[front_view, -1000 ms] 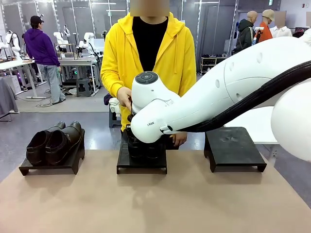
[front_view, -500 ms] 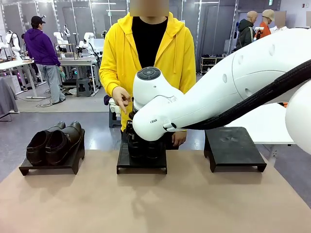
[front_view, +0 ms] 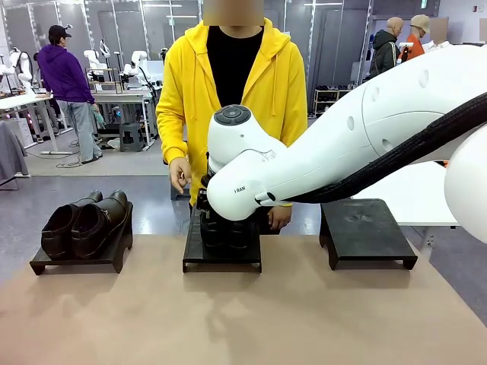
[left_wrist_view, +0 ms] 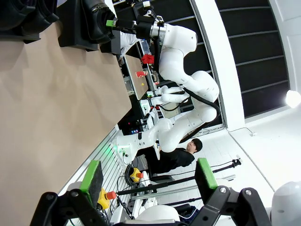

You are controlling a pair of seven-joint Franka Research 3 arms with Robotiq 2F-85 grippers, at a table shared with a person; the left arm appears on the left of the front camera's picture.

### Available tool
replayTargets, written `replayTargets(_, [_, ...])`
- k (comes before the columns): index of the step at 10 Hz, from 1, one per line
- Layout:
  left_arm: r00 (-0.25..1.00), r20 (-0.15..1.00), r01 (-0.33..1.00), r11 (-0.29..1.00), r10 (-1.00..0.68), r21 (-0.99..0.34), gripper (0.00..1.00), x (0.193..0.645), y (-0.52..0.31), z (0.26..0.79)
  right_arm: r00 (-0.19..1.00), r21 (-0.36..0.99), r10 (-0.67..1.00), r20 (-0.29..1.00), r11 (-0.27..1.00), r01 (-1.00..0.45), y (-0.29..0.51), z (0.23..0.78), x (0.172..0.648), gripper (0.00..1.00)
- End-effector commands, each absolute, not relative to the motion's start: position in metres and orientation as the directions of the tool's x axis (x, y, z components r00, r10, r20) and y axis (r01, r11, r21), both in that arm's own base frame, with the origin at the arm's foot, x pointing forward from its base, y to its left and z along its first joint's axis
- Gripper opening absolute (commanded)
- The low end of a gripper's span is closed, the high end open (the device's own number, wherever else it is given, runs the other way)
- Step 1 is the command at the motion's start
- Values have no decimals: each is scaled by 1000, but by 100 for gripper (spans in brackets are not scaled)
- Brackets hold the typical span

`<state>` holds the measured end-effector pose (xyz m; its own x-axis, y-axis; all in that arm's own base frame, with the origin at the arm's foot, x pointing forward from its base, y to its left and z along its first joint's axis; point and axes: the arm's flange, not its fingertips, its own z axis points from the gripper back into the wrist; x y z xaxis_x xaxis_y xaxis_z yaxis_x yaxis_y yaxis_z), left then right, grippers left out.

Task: Place the shoes on the stand as instructed by the person.
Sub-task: Pick up another pair of Shoes and place it on the Shoes Stand indicated by the person.

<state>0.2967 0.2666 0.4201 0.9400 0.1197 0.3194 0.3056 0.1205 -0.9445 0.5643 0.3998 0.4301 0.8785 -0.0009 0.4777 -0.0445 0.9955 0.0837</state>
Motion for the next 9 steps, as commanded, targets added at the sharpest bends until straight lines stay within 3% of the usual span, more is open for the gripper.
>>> replayTargets(1, [941,315,299,134,119,-945,100,294,264,422,879,91,-6,477,995,-42,401,430,566,100])
replayTargets(6, [941,315,299,134,119,-945,100,294,264,422,879,84,-1,478,995,-44,400,430,564,100])
replayTargets(9, [941,315,299,134,119,-945,100,294,264,422,912,204,-47,408,978,-40,345,476,513,100])
